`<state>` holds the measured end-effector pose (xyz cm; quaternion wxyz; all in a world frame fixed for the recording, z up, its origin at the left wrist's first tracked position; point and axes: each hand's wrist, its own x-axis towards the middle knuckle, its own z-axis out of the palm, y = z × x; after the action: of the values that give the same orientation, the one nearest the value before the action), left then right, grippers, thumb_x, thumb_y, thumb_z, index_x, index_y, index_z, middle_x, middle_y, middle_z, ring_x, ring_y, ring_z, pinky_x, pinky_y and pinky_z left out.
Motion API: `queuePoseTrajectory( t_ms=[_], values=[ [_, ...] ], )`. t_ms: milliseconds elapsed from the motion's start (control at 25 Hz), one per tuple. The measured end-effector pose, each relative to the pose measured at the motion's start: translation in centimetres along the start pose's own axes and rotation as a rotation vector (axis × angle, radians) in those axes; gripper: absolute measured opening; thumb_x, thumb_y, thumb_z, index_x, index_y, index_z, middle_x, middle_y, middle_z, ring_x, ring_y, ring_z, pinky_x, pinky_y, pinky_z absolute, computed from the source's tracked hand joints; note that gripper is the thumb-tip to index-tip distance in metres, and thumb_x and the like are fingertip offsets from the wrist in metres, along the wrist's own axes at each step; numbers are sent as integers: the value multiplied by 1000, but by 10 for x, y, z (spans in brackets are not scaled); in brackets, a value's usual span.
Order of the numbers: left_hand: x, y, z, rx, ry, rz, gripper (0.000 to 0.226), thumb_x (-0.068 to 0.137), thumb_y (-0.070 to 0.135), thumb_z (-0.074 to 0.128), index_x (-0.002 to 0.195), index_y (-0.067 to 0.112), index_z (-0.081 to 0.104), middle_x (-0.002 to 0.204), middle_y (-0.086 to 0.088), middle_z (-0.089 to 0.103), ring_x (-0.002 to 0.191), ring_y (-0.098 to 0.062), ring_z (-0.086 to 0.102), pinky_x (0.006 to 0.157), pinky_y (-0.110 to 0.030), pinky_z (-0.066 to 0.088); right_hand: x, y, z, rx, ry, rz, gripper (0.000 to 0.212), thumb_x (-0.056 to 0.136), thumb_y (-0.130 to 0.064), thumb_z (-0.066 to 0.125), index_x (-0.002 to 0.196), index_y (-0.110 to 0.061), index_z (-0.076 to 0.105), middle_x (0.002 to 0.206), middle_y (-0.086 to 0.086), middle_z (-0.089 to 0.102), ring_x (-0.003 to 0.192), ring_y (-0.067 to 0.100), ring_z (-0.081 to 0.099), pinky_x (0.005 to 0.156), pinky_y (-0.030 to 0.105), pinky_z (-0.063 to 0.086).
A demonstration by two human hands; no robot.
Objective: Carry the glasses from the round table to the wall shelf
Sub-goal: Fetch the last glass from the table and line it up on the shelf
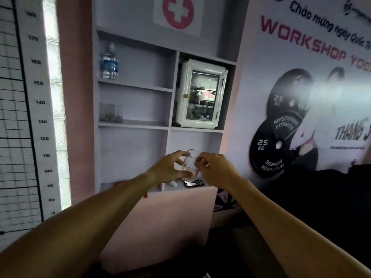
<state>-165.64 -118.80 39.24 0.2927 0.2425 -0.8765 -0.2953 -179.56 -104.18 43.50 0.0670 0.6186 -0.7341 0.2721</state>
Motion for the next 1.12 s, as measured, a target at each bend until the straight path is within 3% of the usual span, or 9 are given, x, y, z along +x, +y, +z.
queuePoseTrajectory(
  t_ms=[120,240,360,520,640,720,880,1040,1120],
  values=[
    [40,-2,-5,41,78,-29,71,62,64,79,123,58,44,118,18,62,103,-4,61,72,-14,45,53,27,2,19,23,-79,16,96,-36,53,101,-28,66,102,0,73,88,18,65,78,38,56],
    [71,-16,-18,88,167,-88,68,65,56,81,124,49,48,119,14,63,95,-2,61,74,-16,46,105,44,19,66,18,-174,18,95,-35,52,102,-27,67,102,1,72,90,21,65,78,37,55],
    [86,-39,-32,113,246,-153,71,70,51,81,132,34,50,115,11,62,87,-8,63,81,-27,54,149,45,42,125,-25,-245,17,95,-34,52,101,-26,66,101,1,71,87,21,64,72,30,49],
    [100,-70,-52,186,330,-182,69,72,47,81,132,32,52,121,4,67,94,-15,66,89,-40,56,198,36,74,176,-49,-317,16,95,-34,51,100,-24,64,101,2,69,84,21,63,75,33,52],
    [117,-104,-88,270,417,-208,66,70,53,80,129,35,54,117,6,69,97,-13,66,88,-36,55,245,13,99,206,-48,-377,16,96,-32,51,99,-22,63,98,4,68,83,22,62,71,31,49],
    [133,-129,-109,286,468,-229,63,68,61,77,122,40,55,109,11,69,87,-7,65,78,-29,55,278,-2,114,218,-16,-401,15,97,-31,51,98,-21,63,96,3,66,83,23,62,68,28,44],
    [172,-183,-133,258,546,-220,63,58,71,77,111,44,58,93,24,64,84,6,62,69,-17,50,337,-12,147,218,42,-395,16,96,-30,52,101,-22,64,100,5,66,83,23,64,74,34,54],
    [219,-231,-176,293,567,-215,66,60,74,72,113,38,59,101,17,69,88,-5,66,74,-23,54,406,-33,169,192,60,-397,17,96,-30,52,103,-22,65,102,6,65,85,25,64,78,38,55],
    [233,-247,-189,303,608,-231,67,57,79,66,110,38,61,96,18,71,84,-3,67,72,-24,55,432,-42,178,190,66,-397,17,96,-29,53,103,-21,66,102,8,64,87,27,64,79,40,55]
  ],
)
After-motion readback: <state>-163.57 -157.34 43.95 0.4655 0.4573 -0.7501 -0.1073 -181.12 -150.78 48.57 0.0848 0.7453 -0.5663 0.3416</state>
